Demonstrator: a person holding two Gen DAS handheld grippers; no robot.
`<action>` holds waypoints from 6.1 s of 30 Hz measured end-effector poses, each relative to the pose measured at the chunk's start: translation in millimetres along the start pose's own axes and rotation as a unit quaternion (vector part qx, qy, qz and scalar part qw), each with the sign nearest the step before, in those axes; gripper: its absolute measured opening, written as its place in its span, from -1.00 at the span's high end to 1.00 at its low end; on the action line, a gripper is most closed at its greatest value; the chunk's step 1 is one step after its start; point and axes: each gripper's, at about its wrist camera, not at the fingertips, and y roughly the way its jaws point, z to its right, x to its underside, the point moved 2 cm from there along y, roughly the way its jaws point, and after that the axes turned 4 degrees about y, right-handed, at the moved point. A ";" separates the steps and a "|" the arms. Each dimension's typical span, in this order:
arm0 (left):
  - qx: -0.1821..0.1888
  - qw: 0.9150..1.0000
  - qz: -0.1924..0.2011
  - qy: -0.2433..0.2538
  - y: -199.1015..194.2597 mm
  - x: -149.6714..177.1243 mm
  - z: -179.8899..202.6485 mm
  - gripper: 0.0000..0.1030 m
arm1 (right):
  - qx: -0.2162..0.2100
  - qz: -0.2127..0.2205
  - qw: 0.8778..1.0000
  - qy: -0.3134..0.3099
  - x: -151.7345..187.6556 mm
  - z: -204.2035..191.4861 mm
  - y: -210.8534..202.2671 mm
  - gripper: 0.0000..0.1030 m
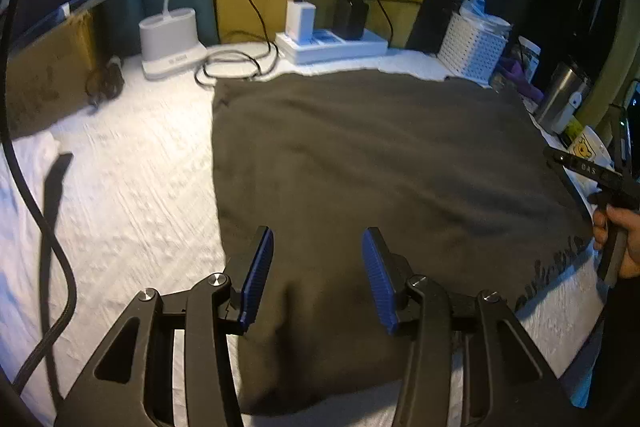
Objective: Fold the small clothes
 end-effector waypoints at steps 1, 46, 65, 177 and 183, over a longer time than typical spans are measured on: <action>0.003 1.000 -0.003 -0.003 1.2 2.9 0.4 0.10 | 0.000 -0.003 1.000 -0.002 7.6 -2.6 -4.5 -0.41; -0.003 0.998 -0.013 -0.053 -23.2 74.3 -32.9 0.08 | 0.084 -0.001 0.996 0.031 120.3 38.6 -96.4 -0.41; 0.030 0.998 0.025 -0.043 -48.6 58.4 -32.5 0.87 | 0.000 0.017 0.995 0.097 96.1 75.6 -75.4 -0.11; -0.022 0.999 0.000 0.023 11.2 -32.7 19.9 -0.17 | -0.054 0.020 0.992 0.114 74.2 19.7 -23.6 -0.54; -0.028 1.000 -0.002 0.007 18.0 -37.1 2.5 -0.17 | -0.045 0.020 0.993 0.106 58.6 9.4 -7.8 -0.30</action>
